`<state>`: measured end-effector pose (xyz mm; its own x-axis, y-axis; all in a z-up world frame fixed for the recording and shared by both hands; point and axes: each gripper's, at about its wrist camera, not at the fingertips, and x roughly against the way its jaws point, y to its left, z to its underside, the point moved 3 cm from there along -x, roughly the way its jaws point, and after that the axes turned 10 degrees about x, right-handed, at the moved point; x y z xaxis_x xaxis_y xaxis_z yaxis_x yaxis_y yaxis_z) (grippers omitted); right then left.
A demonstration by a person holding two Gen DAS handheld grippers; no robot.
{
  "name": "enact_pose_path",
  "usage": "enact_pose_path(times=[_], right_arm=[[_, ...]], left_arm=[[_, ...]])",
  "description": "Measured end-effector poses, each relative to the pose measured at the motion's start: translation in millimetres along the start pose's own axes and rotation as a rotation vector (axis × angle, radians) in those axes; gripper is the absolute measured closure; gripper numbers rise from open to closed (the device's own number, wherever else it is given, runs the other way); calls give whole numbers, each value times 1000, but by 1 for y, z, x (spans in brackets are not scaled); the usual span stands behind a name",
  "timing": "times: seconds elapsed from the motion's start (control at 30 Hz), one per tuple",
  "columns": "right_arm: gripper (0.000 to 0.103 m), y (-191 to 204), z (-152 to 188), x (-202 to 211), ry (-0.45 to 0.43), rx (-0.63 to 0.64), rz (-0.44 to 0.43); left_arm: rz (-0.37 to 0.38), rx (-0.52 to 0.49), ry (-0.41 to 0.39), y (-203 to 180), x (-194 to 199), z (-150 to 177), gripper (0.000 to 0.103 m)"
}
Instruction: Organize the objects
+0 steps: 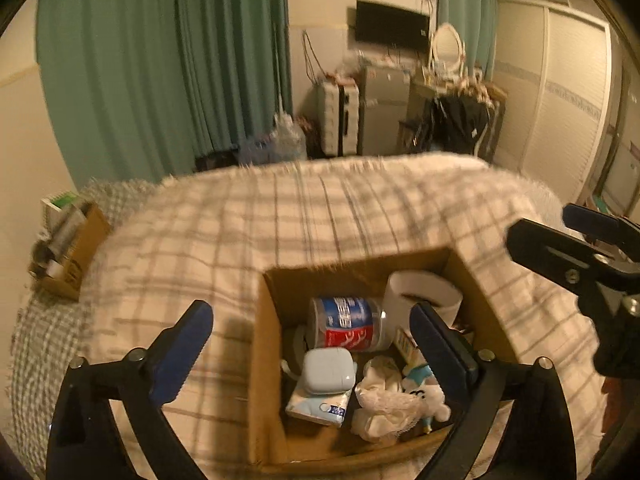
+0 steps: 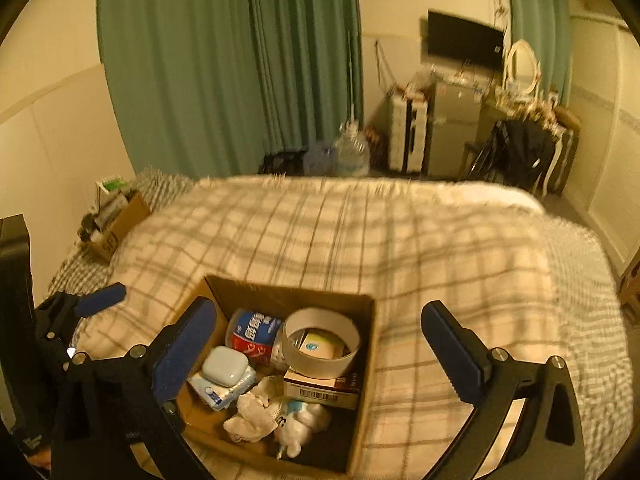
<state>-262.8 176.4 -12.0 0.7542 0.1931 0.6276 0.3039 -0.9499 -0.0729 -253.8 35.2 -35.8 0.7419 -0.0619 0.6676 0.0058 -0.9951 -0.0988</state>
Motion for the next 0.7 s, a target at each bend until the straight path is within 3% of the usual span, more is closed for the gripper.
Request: enact_pose_path(times=[0.37, 0.57, 0.7], right_arm=[[0, 5, -17, 158, -229, 19, 95], [0, 12, 13, 227, -364, -1, 145], [0, 17, 54, 246, -413, -19, 216]], left_arm=[[0, 6, -275, 11, 140, -32, 0], [-40, -12, -419, 21, 205, -8, 0], [-32, 38, -484, 34, 226, 24, 0]])
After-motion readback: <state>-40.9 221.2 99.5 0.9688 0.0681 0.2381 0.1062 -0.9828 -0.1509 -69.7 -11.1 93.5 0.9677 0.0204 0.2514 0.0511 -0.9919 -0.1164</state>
